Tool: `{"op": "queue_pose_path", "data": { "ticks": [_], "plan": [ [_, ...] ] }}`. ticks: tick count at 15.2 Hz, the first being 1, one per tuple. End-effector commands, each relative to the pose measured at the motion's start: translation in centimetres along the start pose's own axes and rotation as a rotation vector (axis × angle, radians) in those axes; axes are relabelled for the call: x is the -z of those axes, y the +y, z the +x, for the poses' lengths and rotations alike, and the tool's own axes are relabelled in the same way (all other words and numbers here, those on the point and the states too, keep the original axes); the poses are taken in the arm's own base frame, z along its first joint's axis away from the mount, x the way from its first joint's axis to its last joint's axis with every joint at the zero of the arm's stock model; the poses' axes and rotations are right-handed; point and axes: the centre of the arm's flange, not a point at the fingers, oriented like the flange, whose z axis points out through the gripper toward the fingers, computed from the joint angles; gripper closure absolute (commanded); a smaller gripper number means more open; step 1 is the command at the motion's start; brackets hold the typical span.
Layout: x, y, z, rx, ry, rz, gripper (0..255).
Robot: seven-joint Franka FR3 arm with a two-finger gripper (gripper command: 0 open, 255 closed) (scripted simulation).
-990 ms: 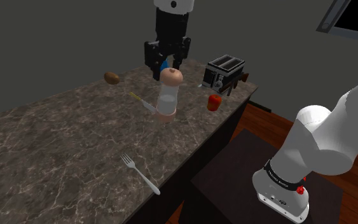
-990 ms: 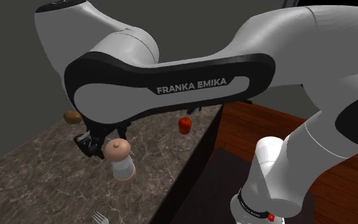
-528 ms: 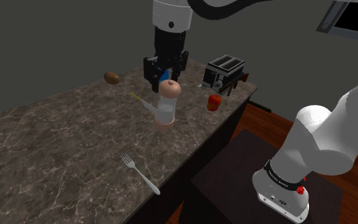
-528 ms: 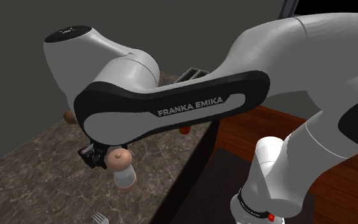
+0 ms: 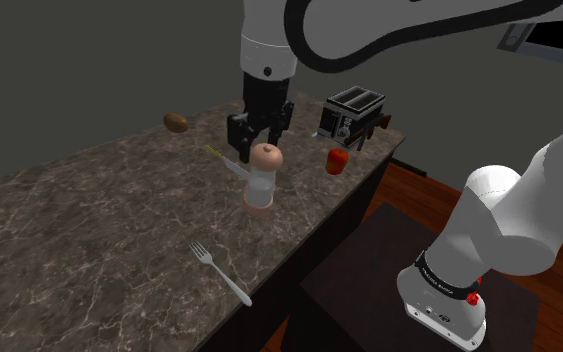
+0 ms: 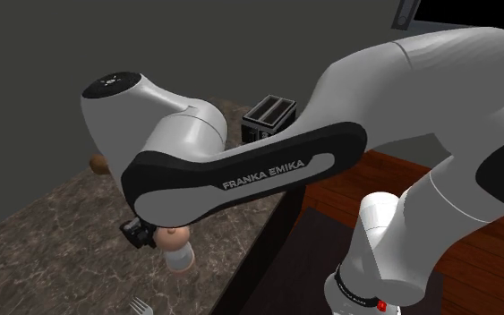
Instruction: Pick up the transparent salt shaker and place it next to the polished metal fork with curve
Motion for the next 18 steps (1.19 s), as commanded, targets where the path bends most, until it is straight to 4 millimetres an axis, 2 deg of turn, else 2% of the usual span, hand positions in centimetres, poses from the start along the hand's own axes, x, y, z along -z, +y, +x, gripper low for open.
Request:
{"op": "queue_pose_path", "data": {
  "ticks": [1, 18],
  "plan": [
    [-1.0, 0.0, 0.0, 0.0, 0.001, 0.0, 255],
    [-10.0, 0.1, -0.6, 0.0, 0.001, 0.0, 255]
  ]
}}
